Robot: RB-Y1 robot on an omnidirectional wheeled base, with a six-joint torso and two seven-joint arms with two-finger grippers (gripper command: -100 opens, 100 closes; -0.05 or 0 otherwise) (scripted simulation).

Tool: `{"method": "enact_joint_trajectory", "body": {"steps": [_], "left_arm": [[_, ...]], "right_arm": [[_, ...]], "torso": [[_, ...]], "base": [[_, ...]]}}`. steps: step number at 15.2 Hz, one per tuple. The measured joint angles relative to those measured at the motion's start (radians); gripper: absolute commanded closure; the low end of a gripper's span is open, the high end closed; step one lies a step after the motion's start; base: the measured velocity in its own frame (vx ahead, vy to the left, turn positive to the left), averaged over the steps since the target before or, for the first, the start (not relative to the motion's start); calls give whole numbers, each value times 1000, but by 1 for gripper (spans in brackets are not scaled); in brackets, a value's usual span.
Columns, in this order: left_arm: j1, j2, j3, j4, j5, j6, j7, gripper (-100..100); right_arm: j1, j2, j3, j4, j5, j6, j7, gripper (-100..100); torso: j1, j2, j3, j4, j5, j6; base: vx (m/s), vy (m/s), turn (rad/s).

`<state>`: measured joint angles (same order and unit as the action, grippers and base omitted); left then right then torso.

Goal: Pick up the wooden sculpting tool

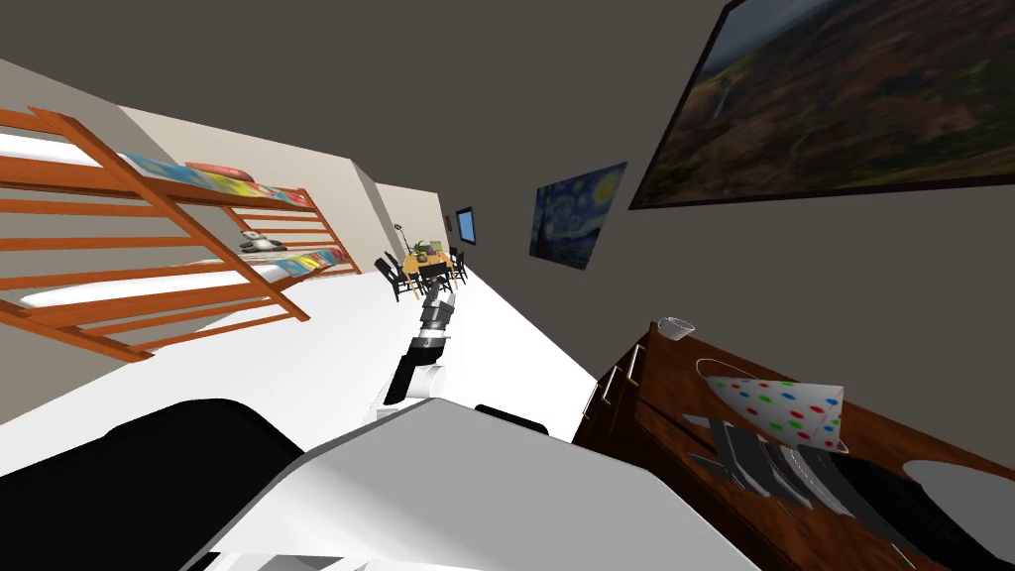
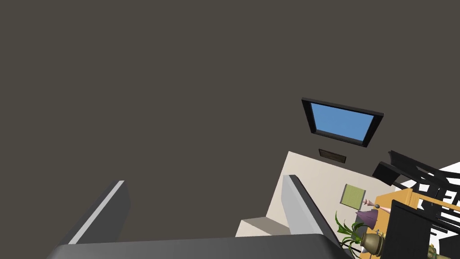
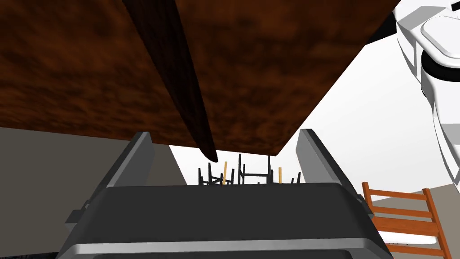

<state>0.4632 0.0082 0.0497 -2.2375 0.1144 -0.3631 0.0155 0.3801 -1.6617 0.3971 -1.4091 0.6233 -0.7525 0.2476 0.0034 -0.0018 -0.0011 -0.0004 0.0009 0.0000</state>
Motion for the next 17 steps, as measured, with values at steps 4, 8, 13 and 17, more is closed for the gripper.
{"method": "enact_joint_trajectory", "body": {"steps": [4,8,13,17], "left_arm": [[0,0,0,0,0,0,0,0],[0,0,0,0,0,0,0,0],[0,0,0,0,0,0,0,0],[0,0,0,0,0,0,0,0]], "right_arm": [[13,-61,44,37,17,12,3,-100],[23,-53,60,55,23,28,13,-100],[25,-37,65,58,29,40,18,100],[15,-59,61,49,28,30,8,100]], "torso": [[0,0,0,0,0,0],[-2,1,0,0,-1,0],[-2,2,1,0,-1,0],[-3,3,1,1,-1,1]], "base": [[26,27,64],[19,6,77],[4,0,7],[-13,-2,-74]]}}
